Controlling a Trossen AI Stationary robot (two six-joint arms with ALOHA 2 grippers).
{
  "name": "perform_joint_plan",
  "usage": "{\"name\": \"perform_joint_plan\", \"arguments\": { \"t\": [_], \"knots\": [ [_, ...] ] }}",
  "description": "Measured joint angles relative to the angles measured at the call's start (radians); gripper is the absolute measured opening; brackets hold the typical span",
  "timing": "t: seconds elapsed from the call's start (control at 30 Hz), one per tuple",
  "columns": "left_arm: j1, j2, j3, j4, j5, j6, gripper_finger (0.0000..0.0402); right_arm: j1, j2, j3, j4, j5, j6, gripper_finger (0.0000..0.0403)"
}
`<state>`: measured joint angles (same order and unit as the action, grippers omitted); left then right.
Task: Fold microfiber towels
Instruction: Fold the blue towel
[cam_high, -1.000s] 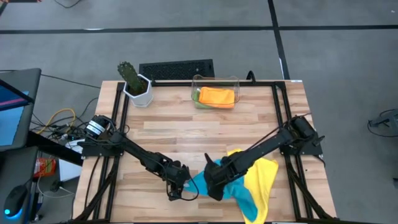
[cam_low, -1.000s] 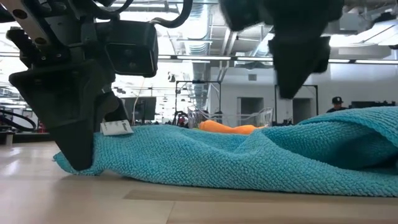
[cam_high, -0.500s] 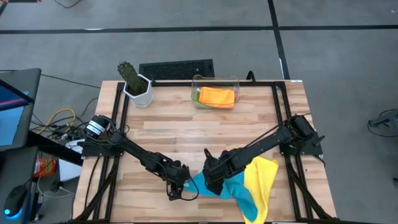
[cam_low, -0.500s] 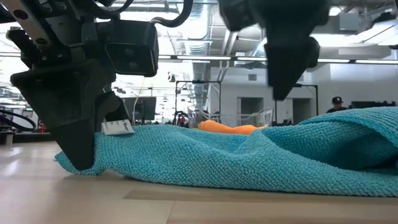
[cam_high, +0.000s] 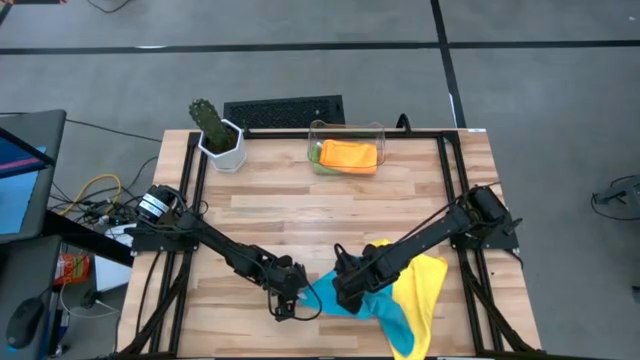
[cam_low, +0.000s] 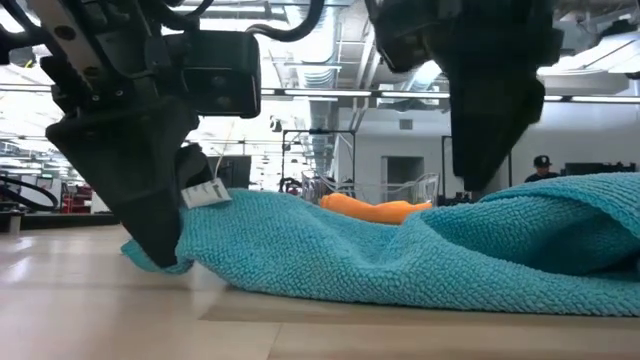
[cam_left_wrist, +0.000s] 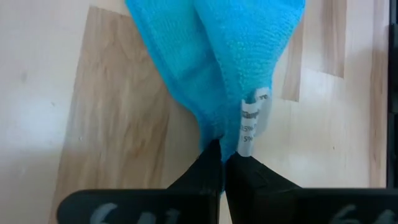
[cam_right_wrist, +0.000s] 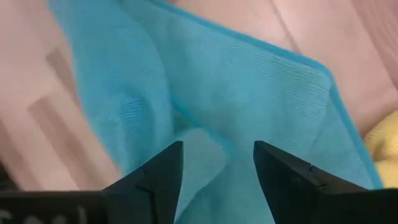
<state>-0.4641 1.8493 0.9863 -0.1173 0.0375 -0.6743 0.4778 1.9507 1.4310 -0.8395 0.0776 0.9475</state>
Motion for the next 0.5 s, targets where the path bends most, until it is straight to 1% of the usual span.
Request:
{"name": "perform_joint_plan", "arguments": {
  "t": [0.17,0.5],
  "knots": [
    [0.007,0.0,0.0,0.005,-0.044,-0.001,0.0,0.013,0.001,-0.001,0.016,0.002,0.008,0.0219],
    [0.073,0.0,0.0,0.062,-0.045,-0.021,0.0,0.041,0.0,-0.001,0.042,0.001,0.039,0.021]
  ]
}}
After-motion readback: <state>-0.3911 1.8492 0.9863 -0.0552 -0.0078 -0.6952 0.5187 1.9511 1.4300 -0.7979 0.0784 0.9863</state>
